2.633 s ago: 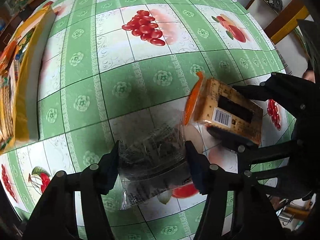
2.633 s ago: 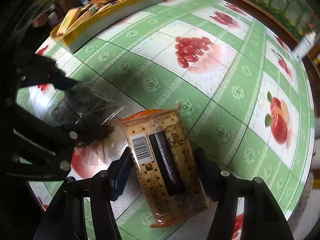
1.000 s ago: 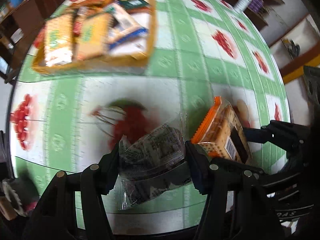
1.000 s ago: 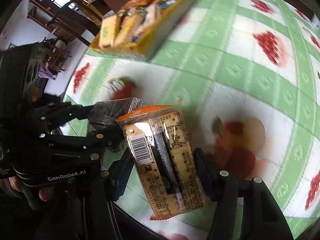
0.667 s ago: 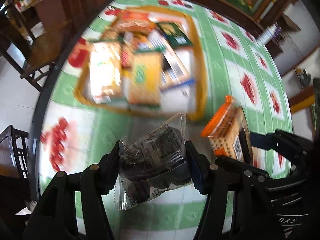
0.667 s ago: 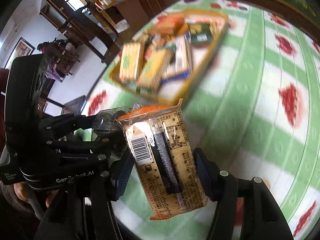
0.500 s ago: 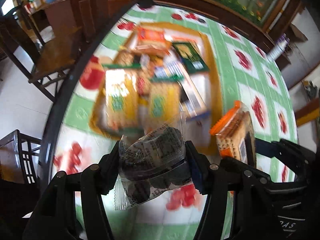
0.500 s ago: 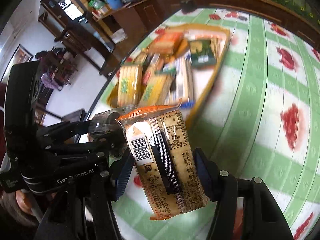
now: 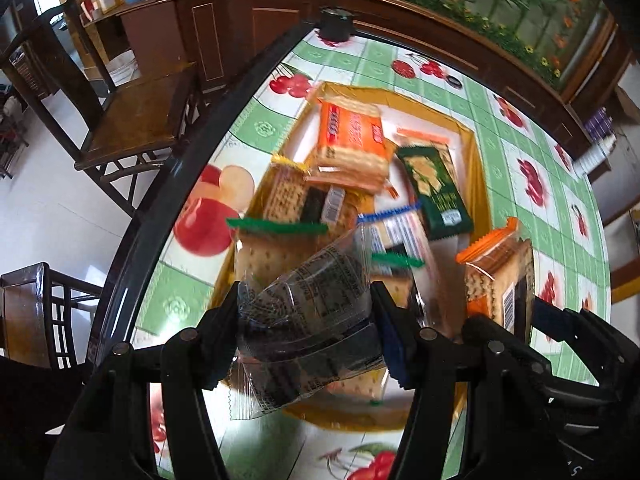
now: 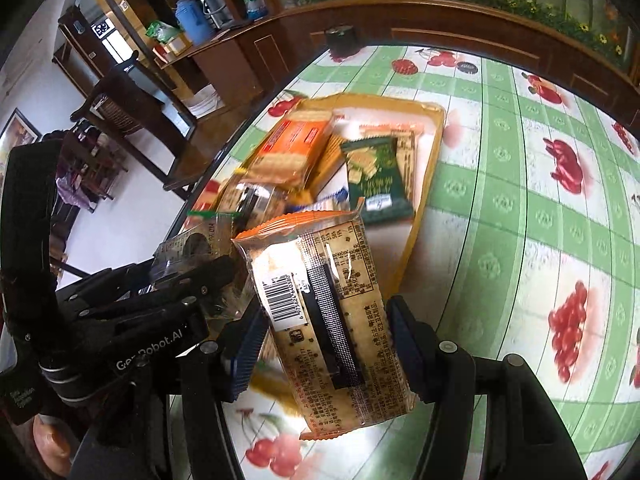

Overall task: Organize snacks
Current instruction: 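Lift both packs and carry them over the white tray, then lower the cracker pack into the tray and open the right tool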

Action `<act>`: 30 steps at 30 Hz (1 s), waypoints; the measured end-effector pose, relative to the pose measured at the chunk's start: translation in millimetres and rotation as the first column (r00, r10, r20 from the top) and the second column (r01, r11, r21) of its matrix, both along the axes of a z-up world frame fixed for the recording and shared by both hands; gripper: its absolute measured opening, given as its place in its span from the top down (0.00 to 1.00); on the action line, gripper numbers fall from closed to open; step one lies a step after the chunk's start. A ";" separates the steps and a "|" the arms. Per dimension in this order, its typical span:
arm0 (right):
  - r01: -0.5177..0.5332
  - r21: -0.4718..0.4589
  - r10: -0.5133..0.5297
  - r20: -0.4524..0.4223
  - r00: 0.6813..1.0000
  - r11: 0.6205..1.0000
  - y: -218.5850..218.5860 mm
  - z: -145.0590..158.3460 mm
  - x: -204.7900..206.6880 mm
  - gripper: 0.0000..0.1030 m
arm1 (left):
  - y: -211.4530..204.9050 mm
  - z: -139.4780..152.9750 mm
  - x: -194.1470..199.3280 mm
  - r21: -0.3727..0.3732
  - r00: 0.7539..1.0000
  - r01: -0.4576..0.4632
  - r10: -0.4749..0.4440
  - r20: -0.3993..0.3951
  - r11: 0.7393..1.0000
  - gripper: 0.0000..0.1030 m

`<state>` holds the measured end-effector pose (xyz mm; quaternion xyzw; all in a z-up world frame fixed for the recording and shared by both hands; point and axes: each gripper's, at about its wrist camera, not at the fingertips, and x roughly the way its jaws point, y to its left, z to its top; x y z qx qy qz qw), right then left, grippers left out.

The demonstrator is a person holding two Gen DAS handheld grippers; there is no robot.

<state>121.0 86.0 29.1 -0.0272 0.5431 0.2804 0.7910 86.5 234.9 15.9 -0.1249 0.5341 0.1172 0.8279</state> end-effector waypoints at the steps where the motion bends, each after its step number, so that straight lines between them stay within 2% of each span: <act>1: 0.004 0.001 -0.004 0.000 1.000 1.000 1.7 -1.1 4.5 0.41 | 0.9 0.5 1.6 0.003 1.000 -0.002 0.002 0.000 1.000 0.42; 5: 0.016 0.004 -0.016 0.001 1.000 1.000 4.9 -3.0 15.0 0.41 | 4.2 -0.5 11.4 0.012 1.000 -0.016 0.016 -0.006 1.000 0.42; 19: 0.090 0.033 -0.089 -0.023 0.996 0.995 9.5 -12.6 46.4 0.41 | 16.4 -7.6 36.4 -0.048 0.996 -0.074 0.071 -0.053 0.996 0.41; 25: 0.108 0.059 -0.105 -0.054 0.993 0.992 7.6 -18.4 51.5 0.39 | 17.0 -4.9 36.9 -0.048 0.994 -0.091 0.088 -0.067 0.995 0.38; 30: 0.108 0.082 -0.105 -0.041 0.994 0.991 6.9 -13.5 51.4 0.39 | 15.5 -0.8 35.9 -0.025 0.995 -0.085 0.083 -0.060 0.996 0.37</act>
